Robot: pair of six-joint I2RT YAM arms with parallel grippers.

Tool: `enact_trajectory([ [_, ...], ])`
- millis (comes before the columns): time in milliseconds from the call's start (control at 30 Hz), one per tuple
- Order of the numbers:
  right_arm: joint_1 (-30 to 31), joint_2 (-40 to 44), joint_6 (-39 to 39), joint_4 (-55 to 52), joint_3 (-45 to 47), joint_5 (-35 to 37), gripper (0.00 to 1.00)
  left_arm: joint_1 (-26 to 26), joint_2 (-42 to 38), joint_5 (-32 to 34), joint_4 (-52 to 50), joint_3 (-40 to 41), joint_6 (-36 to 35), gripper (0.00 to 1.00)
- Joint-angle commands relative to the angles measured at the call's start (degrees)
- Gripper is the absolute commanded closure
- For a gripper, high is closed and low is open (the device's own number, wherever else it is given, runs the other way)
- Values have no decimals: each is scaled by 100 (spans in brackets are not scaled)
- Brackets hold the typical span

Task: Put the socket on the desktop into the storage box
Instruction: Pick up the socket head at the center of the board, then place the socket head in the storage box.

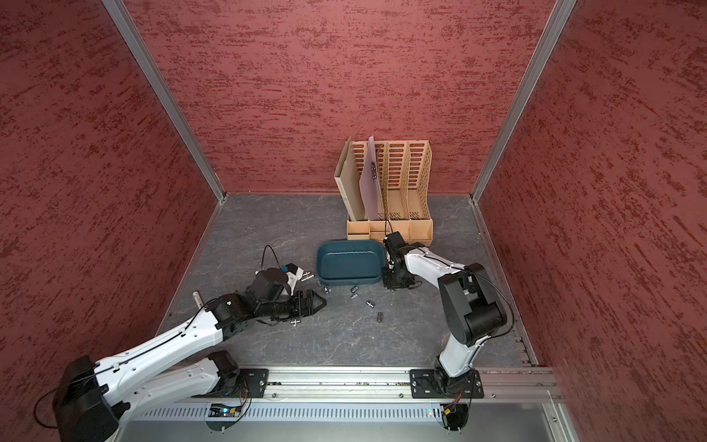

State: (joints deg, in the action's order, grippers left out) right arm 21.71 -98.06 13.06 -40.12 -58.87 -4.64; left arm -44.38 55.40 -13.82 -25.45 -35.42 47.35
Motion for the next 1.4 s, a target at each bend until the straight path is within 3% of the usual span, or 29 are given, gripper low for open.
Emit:
enact_trajectory([
  [0, 43, -106, 46, 15, -139, 221, 71, -23, -78, 32, 139, 73, 46, 12],
  [233, 41, -230, 116, -5, -139, 236, 71, -23, -70, 37, 146, 77, 63, 12],
  [533, 44, -228, 202, -64, -99, 179, 87, -21, -106, 55, 119, 67, 81, 12],
  [867, 44, 731, 424, -449, -140, 121, 88, -17, -24, 166, 154, -43, 22, 12],
  [1133, 104, 1285, 618, -847, -663, -154, 88, -22, 541, 272, 280, -483, -137, 12],
  [1367, 348, 864, 706, -915, -1382, -236, 88, -13, 1207, 345, 435, -1037, -239, 12],
])
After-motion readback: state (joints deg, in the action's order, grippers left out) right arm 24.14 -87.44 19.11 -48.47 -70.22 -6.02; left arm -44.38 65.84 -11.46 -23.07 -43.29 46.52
